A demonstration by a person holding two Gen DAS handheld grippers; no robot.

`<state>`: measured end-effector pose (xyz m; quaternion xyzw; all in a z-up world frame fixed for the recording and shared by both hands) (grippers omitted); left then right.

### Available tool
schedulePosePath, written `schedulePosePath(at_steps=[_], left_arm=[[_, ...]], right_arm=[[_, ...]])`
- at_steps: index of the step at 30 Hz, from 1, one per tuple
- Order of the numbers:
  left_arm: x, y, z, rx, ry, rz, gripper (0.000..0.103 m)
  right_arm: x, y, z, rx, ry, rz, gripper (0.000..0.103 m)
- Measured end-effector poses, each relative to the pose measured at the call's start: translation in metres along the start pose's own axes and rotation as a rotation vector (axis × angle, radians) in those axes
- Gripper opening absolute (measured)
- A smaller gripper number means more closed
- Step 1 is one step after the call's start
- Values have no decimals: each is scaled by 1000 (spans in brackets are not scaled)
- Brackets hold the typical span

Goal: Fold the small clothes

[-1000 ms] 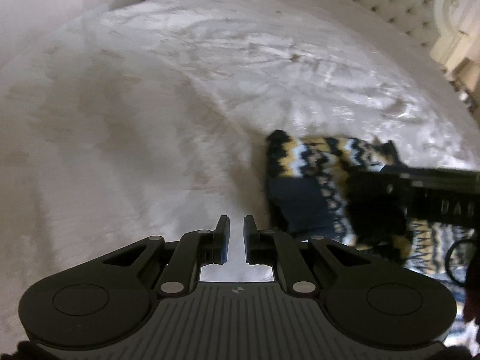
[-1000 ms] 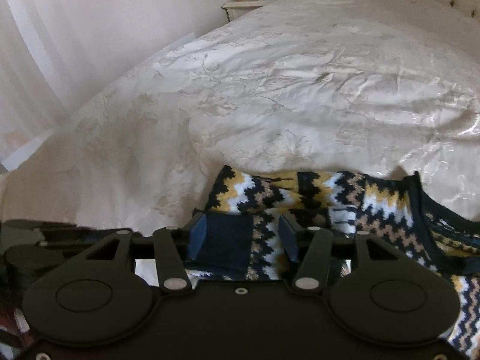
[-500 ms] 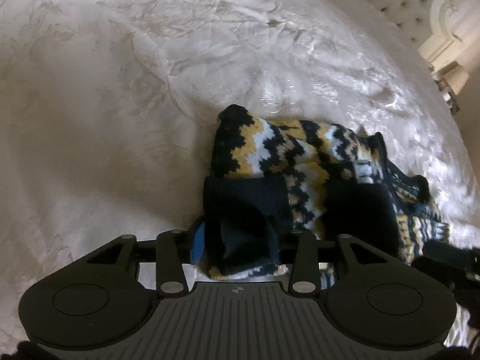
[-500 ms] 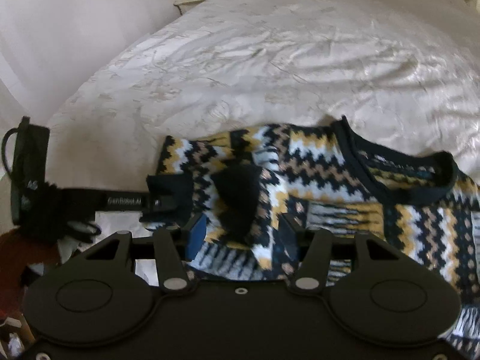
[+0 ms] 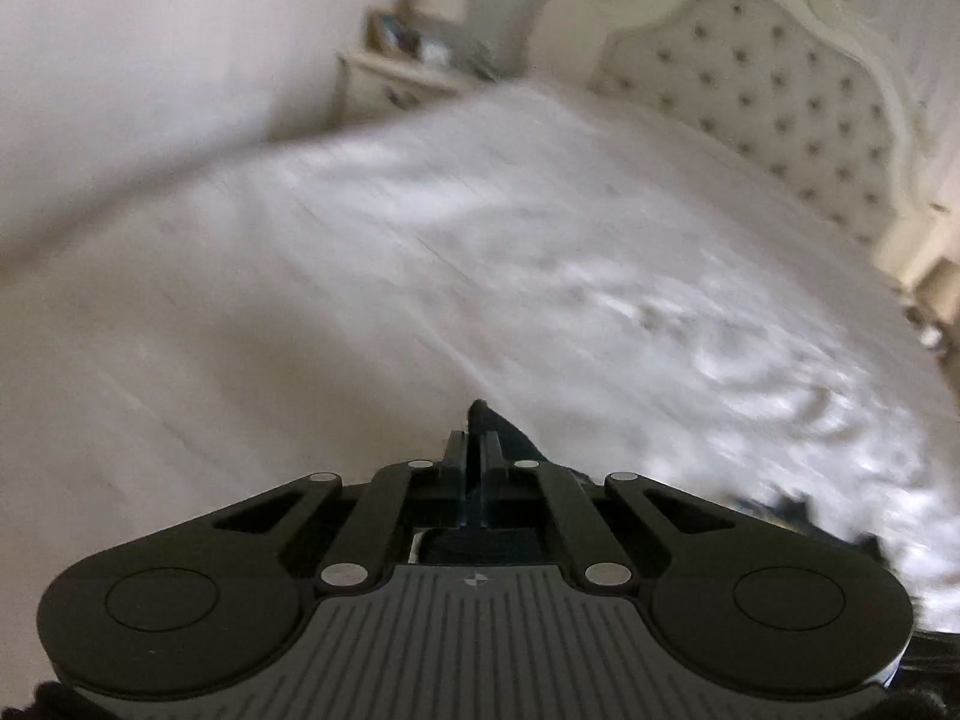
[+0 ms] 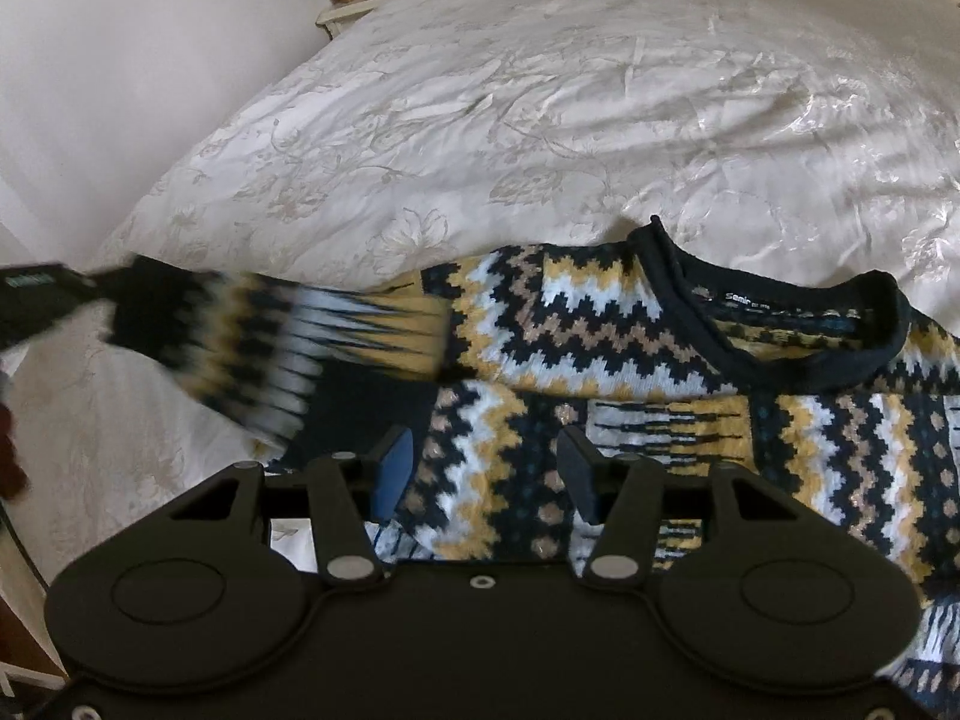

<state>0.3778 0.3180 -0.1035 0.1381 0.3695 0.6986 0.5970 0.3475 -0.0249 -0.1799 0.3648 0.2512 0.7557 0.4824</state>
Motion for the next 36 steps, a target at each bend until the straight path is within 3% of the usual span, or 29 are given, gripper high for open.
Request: schedulePosePath(at_steps=[6,9,12,21,26,27,28,29,31,36], left_arm=[[56,12,44,-82,-37,189,4],[75,19,59,-115,-16,249,4],[82,25,64,-129,-5,268,4],[87,25,48,-87,25,270,4],[95,25,34,-62,55,270,4],[96,26,32,-58,57,270,4],[96,25,29,-52,55,270,4],[96,25,28,-48,54,270,4],[97,24,26,-44,59,270,4],[101,24,27,-49,75,279,4]], right_arm=[[3,-16,6,17,15,14,60],[6,-29,8,34,26,22,60],[16,-42,9,49,56,38,60],[41,-83,19,80,306,39,60],[51,-102,12,156,469,137,59],[52,-104,10,166,497,145,49],[53,-104,9,171,516,166,6],[54,-103,9,179,518,185,10],[56,-96,13,163,501,198,9],[45,-68,49,-1,401,132,9]])
Point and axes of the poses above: each gripper's, at about its wrist camera, not at the fingertips, and y roughly against the way its jaws point, x to its left, z to its top, the point moved 8 cm from there along -y, roughly the way its jaws point, and after that the axes turned 2 degrees about y, right-handed, at the moved point
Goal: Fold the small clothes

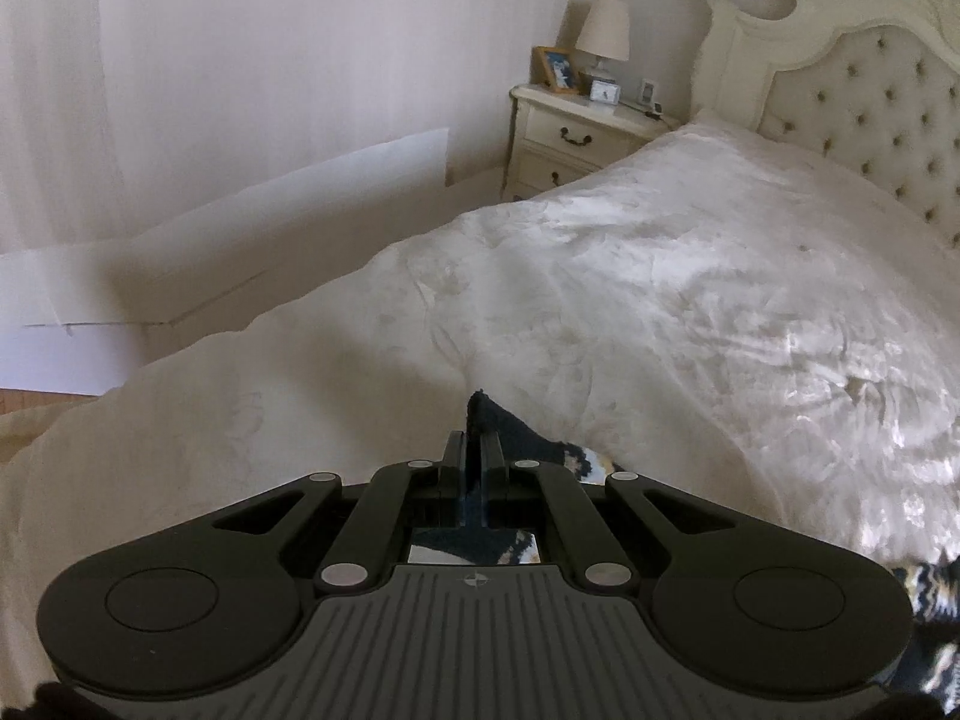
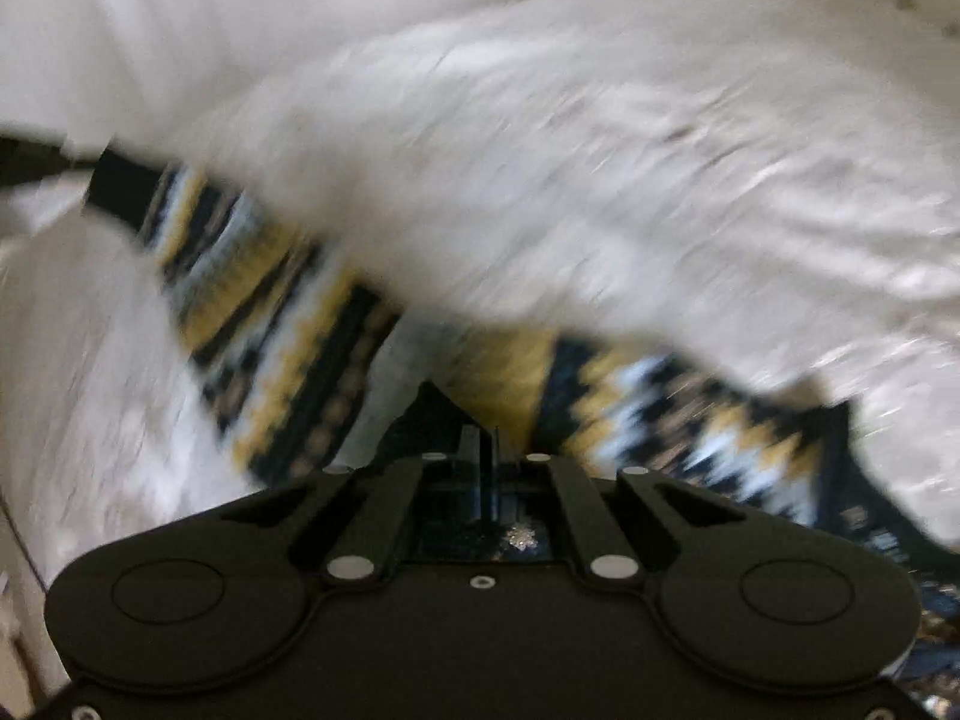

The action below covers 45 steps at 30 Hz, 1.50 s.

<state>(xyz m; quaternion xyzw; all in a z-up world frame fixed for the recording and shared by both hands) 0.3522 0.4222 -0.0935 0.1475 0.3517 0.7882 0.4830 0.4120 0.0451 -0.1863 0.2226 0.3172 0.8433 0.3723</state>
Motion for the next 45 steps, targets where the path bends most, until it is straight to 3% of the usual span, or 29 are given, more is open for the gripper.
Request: schedulePosePath(at_steps=[2,3,5,6,7,9,14,17,21,23,26,28,30,32,35,40,45], left_arm=[[1,0,1,-2,2,3,4],[1,-1,1,-1,7,2,4],[1,0,2,-1,16,-1,4],[1,1,2,-3,18,-3,4],[-1,0,2,-4,18,-5,4],[-1,2,2,-5,20,-11,4],[-4,10,6,-14,47,-43,4],[-10,17,9,-23,54,-70,4],[-24,28,13,-27,50,-113,4],[-31,36,15,-35,41,-129,4],[-42,49,18,-51,38,-152,4],[-49,58,20,-65,26,-154,4],[-58,65,20,-65,27,-162,4],[-67,75,22,-67,32,-184,4],[-87,95,25,-80,17,-225,4],[-143,143,32,-131,-36,-340,4],[-227,189,19,-139,-92,-516,4]], right_arm=[[-6,-4,7,-20,-17,-28,12],[-6,-10,7,-9,-12,-21,20],[-2,-20,6,14,3,4,39],[-3,-18,6,5,-12,23,57],[-5,-12,7,-24,-51,40,62],[-16,4,4,-71,-126,19,62],[-86,60,-46,-75,-386,-228,62],[-135,89,-99,-8,-507,-379,62],[-180,112,-162,85,-634,-456,62],[-194,113,-186,145,-665,-493,60],[-204,116,-204,229,-654,-616,60],[-194,120,-184,145,-625,-593,60],[-170,114,-157,63,-541,-503,59],[-143,104,-135,28,-450,-437,59],[-110,90,-111,-30,-421,-313,59],[-89,85,-109,-34,-427,-218,60],[-94,108,-130,-35,-449,-183,60]])
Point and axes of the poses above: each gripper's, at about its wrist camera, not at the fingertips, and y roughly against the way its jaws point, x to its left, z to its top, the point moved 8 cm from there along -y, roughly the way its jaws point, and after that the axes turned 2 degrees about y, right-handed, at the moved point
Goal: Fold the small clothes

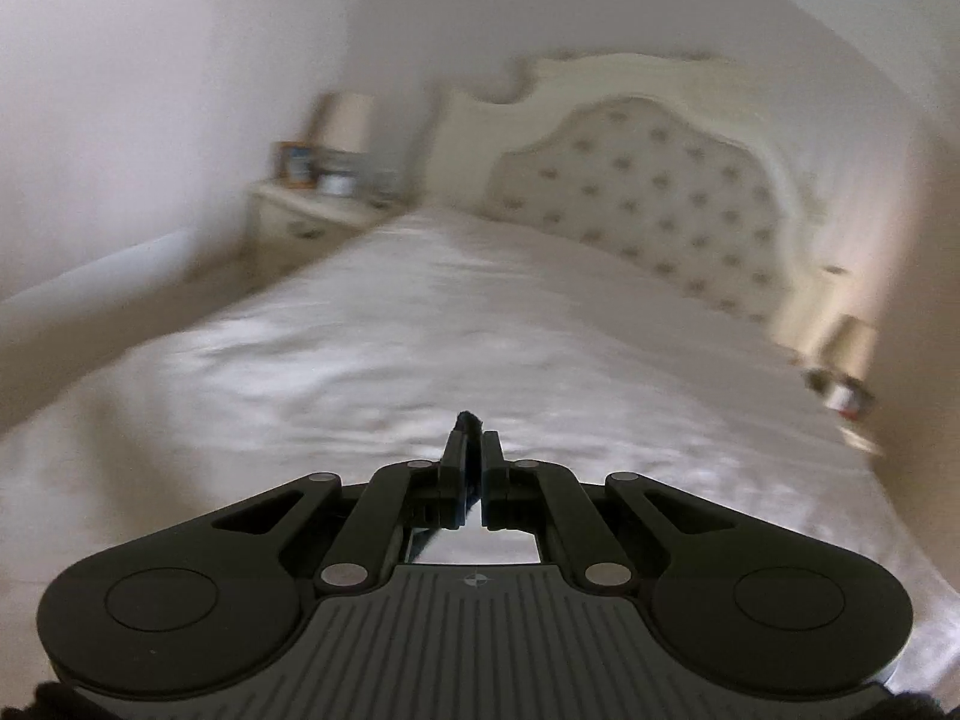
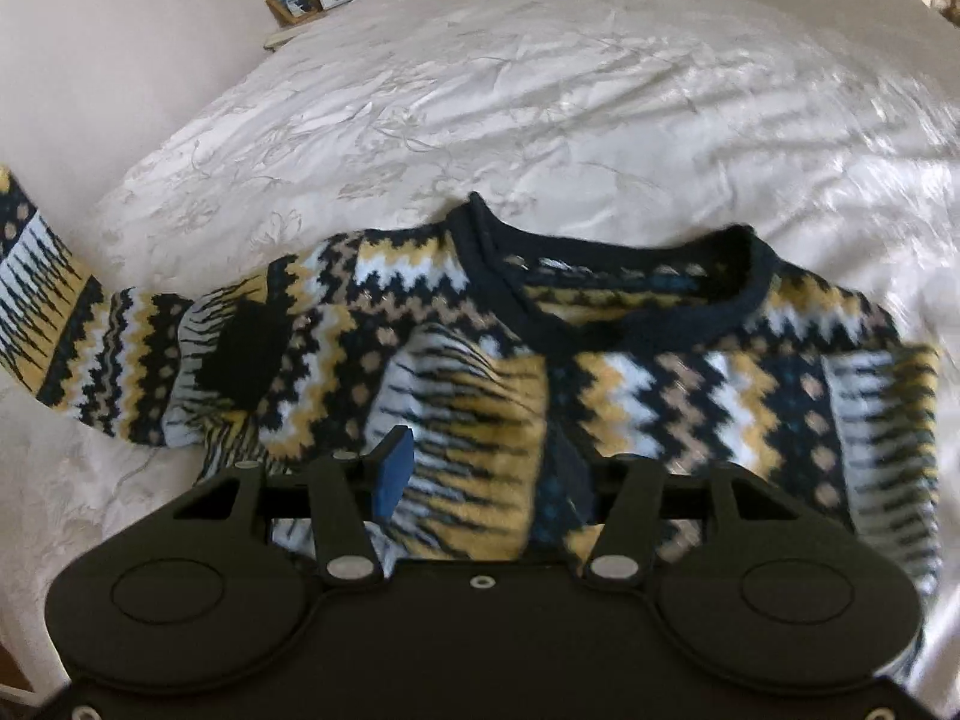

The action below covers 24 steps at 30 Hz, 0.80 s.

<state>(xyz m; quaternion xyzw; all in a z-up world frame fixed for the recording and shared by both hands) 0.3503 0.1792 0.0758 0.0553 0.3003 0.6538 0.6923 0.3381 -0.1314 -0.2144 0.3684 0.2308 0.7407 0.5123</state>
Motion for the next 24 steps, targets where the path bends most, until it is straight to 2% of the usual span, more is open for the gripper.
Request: schedulePosePath(at_steps=[4,7,9,10,11,13,15,19,24], left_arm=[[-80,-19,-23,29,-16,-153,4],[-143,-50,-62,112,-35,-263,4],[-171,-69,-93,181,-47,-316,6],[-185,-78,-110,212,-56,-339,17],[-197,-87,-129,251,-72,-363,33],[-208,-101,-161,329,-93,-382,39],[-205,-108,-187,374,-93,-362,39],[-169,-111,-219,434,-108,-242,39],[-82,-102,-248,506,-97,-50,39]], right_arm=[[-21,19,-11,-6,-16,8,60],[-40,29,-18,-3,-49,6,60],[-52,36,-23,2,-60,4,60],[-57,39,-26,5,-60,2,60],[-61,41,-28,9,-60,-1,60],[-70,45,-33,16,-67,-5,60],[-78,49,-36,14,-79,-7,60],[-83,52,-32,-2,-106,21,60],[-63,39,-11,-14,-104,90,61]])
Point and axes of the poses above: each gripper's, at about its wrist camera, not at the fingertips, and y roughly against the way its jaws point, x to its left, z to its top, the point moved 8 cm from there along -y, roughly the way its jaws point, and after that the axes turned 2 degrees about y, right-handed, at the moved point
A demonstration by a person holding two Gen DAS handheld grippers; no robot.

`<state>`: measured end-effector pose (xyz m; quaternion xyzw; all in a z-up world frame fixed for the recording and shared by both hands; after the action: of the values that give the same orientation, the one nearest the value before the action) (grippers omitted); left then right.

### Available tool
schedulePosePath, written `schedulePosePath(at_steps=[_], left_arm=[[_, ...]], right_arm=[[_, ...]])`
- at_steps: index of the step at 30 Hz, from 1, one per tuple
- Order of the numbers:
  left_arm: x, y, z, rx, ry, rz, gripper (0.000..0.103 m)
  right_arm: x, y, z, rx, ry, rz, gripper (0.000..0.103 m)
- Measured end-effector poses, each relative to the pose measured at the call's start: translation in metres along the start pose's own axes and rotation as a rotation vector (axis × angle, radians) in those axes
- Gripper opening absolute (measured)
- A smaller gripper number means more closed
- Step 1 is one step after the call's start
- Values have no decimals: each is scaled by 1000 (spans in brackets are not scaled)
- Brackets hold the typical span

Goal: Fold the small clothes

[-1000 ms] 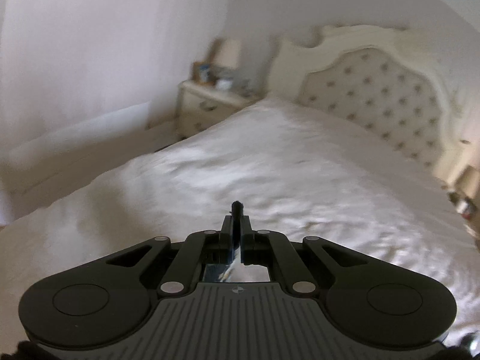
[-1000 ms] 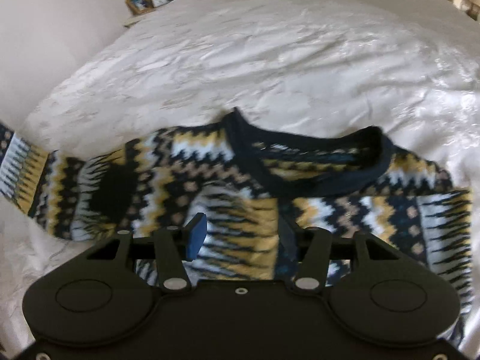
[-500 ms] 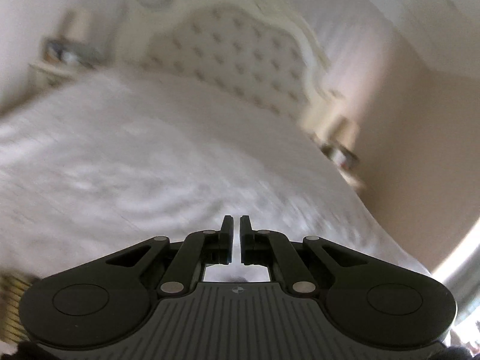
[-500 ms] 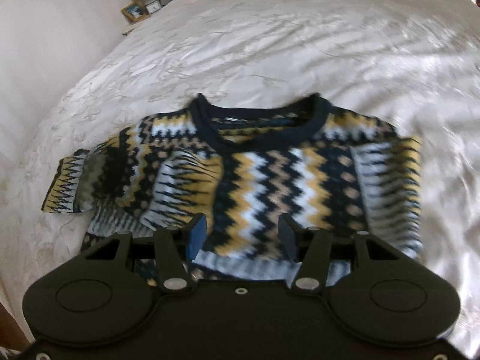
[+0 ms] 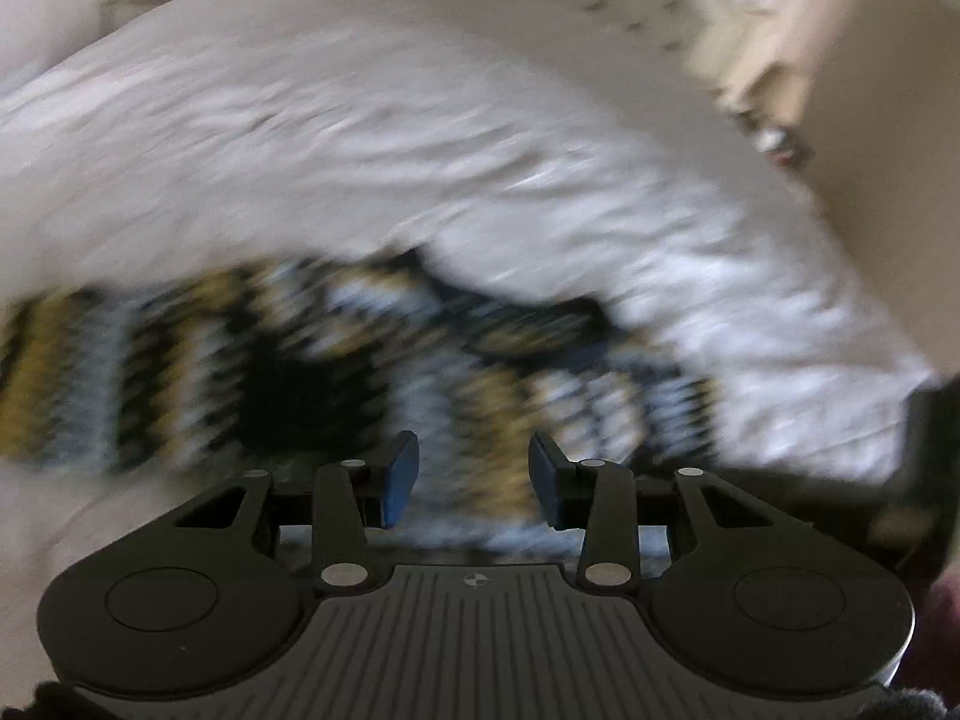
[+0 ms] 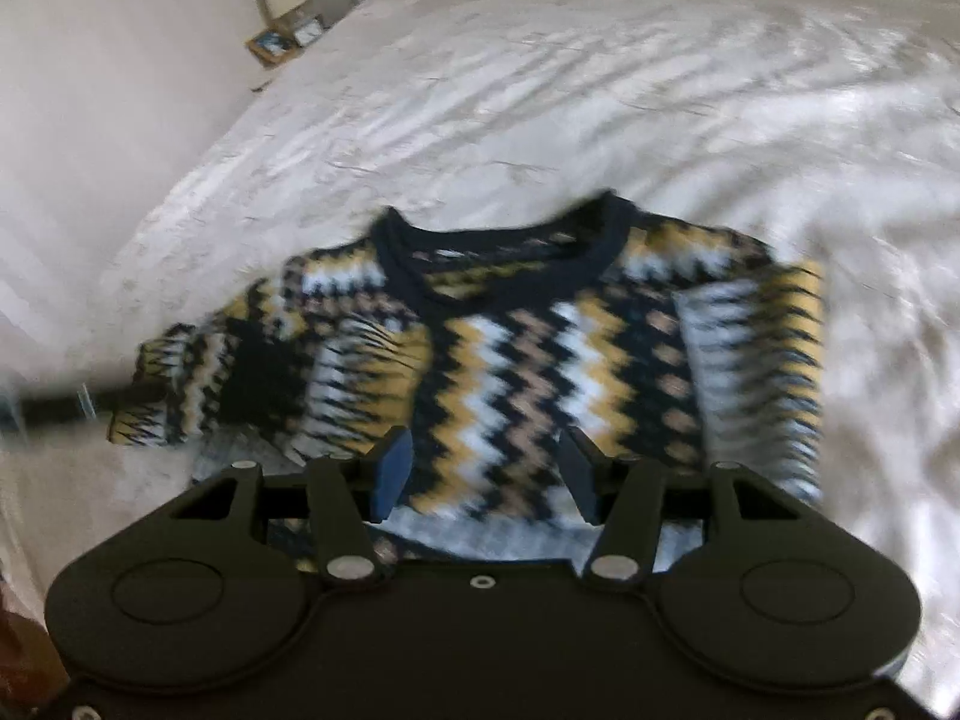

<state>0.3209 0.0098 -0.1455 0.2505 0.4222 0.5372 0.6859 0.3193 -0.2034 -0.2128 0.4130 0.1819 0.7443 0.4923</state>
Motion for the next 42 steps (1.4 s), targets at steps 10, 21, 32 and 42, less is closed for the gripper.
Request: schedulePosePath(at_steps=[10,21,32,42], left_arm=[[105,32,-34,57,147,142,39],[158,46,-23,40,143,166,39],[159,54,-27,27,175,166,39],[105,50,-22,2,137,106,39]], right_arm=[[111,-68,30,48,89,210,61],[133,-148,10,172,-11,172,62],[160,-120,30,124,21,237,15],[161,40,132,-190,57,395,14]])
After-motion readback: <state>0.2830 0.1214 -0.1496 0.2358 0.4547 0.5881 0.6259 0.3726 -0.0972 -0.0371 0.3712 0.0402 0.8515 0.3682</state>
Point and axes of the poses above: each gripper's, at about its wrist camera, not at the fingertips, and y roughly against the way its jaws point, x to its left, z to its top, the point moved 8 cm from there along -y, roughly the way its jaws point, and after that the axes turned 2 degrees about y, right-handed, at the moved point
